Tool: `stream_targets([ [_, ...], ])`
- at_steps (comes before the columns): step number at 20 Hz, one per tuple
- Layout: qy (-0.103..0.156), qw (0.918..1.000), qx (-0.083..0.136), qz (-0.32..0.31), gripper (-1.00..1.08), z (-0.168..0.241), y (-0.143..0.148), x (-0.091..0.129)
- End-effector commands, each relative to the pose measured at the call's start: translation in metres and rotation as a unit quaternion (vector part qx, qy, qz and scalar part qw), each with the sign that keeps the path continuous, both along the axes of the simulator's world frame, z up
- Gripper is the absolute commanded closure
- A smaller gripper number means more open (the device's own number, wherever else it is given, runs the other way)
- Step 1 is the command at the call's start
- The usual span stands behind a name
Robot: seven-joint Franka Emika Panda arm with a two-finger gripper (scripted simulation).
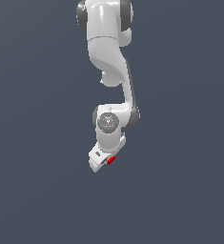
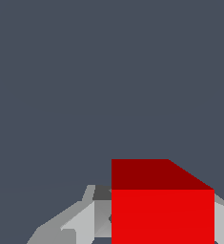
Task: Pick up the red cube and move it to a goal position.
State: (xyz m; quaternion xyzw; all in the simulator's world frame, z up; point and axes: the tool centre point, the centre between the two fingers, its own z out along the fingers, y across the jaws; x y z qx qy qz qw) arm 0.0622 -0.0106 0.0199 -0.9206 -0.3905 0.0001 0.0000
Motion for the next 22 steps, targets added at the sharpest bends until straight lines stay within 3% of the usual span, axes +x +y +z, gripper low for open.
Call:
stream_targets([
  [1,0.0,1.0,0.0,0.0,1.08,0.0,0.0,0.0],
  [11,0.0,1.0,0.0,0.0,1.08,0.032,-0.002,0.0],
  [22,0.0,1.0,0.0,0.001,1.08,0.142,-0.01,0.0],
])
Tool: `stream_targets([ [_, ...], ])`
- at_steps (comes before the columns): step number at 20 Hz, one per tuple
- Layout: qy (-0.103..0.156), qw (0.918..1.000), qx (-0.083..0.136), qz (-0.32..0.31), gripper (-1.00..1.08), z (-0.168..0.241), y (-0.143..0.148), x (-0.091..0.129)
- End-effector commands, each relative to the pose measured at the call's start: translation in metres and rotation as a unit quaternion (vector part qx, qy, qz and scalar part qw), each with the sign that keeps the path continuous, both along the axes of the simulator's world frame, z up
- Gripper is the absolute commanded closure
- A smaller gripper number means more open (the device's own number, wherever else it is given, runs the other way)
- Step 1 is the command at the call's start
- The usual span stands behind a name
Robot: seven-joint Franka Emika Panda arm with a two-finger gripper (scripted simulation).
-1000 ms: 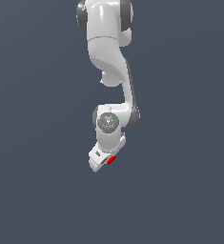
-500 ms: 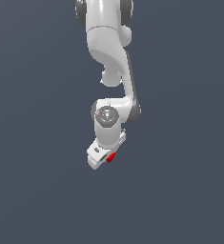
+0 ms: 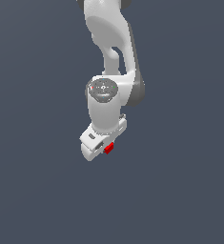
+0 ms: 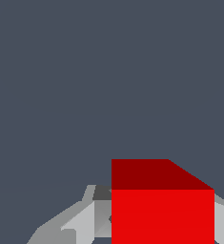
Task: Pick up the red cube and move it to a goal position.
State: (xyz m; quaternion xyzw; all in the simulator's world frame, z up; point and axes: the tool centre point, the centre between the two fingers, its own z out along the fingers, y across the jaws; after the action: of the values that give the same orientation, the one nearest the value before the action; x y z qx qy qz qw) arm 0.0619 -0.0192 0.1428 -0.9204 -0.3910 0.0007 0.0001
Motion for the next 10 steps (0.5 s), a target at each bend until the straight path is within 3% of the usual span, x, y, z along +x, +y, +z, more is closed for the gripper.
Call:
stream_targets([
  [1,-0.001,1.0,0.0,0.0,1.08,0.031,-0.002,0.0],
  [10,-0.001,1.0,0.001,0.0,1.08,0.138,-0.009,0.002],
])
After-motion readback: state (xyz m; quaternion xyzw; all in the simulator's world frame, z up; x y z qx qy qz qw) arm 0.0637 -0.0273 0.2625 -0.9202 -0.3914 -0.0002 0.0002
